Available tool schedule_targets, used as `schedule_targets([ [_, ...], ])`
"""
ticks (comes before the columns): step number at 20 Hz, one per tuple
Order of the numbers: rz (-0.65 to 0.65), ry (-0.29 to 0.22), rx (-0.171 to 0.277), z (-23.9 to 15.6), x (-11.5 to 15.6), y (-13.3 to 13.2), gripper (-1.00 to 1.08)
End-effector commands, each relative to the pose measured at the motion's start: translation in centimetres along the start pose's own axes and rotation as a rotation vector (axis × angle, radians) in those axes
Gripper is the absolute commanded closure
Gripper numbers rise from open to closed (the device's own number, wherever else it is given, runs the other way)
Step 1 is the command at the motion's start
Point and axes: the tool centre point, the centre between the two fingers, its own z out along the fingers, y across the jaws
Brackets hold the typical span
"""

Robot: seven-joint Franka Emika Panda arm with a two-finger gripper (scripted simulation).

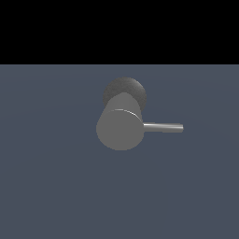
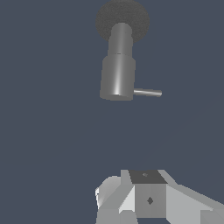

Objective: Turn on the faucet by rotating a designated handle.

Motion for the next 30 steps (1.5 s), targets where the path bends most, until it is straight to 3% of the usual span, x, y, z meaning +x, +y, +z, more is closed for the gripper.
schedule_targets([
  [1,0.0,0.0,0.0,0.0,0.0,0.0,1.08],
  [11,-0.059,-0.041,-0.049,0.7,-0.1,-0.9,1.08],
  [16,-0.099,-0.031,-0.064,0.3,0.6,-1.4,1.08],
  [30,-0.047,-0.017,-0.081,0.2,2.6,0.8,1.08],
])
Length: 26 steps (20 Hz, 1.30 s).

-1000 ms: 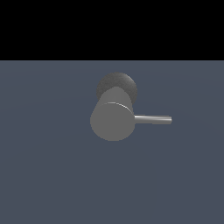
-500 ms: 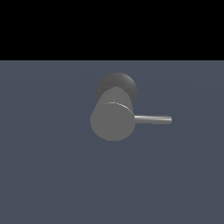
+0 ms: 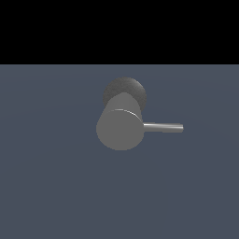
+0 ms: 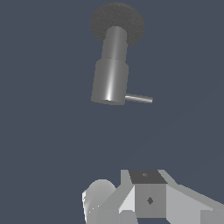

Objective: Turn on the faucet by rotating a designated handle.

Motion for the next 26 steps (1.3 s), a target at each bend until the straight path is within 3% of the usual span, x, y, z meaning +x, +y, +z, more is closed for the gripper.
schedule_targets([
  [1,0.003,-0.001,-0.002,0.04,0.08,0.06,1.08],
  [8,0.001,0.002,0.011,-0.01,0.02,0.02,1.08],
  [14,0.002,0.015,0.079,-0.04,0.0,0.0,1.08],
  [20,0.004,0.038,0.203,-0.18,0.01,-0.02,1.08],
  [26,0.009,0.078,0.394,-0.61,0.16,0.07,1.08],
])
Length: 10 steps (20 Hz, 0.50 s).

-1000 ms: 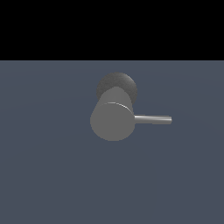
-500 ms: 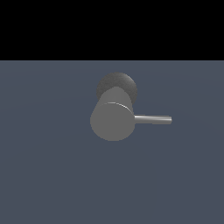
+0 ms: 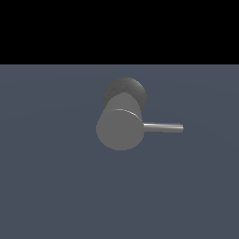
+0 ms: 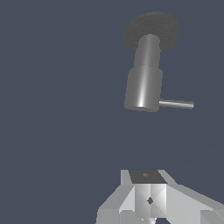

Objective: Turn on the faucet by rotating a designated handle.

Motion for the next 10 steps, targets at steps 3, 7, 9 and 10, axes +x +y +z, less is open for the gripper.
schedule_targets([
  [3,0.006,0.038,0.168,-0.5,0.2,0.0,1.08],
  [7,0.015,0.075,0.326,-1.2,0.6,0.2,1.08],
  [9,0.022,0.094,0.404,-1.5,0.8,0.4,1.08],
  [10,0.025,0.104,0.444,-1.7,0.9,0.5,1.08],
])
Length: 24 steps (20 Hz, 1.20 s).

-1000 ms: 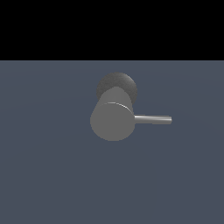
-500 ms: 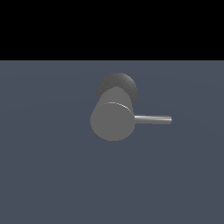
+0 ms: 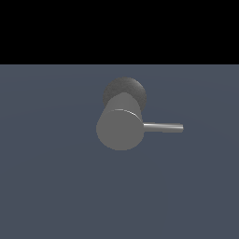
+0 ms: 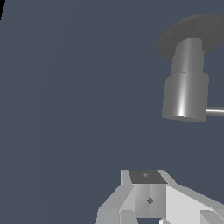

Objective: Turn on the faucet by rotating a designated handle.

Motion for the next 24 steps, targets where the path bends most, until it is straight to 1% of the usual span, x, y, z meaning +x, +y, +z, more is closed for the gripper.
schedule_targets([
  [1,0.008,0.026,0.1,-0.5,0.3,0.1,1.08],
  [7,0.038,0.09,0.334,-1.9,1.3,0.6,1.08],
  [13,0.082,0.159,0.563,-3.5,2.5,1.9,1.08],
  [19,0.145,0.231,0.785,-4.9,3.8,3.9,1.08],
  [24,0.215,0.293,0.961,-5.7,5.0,6.4,1.08],
])
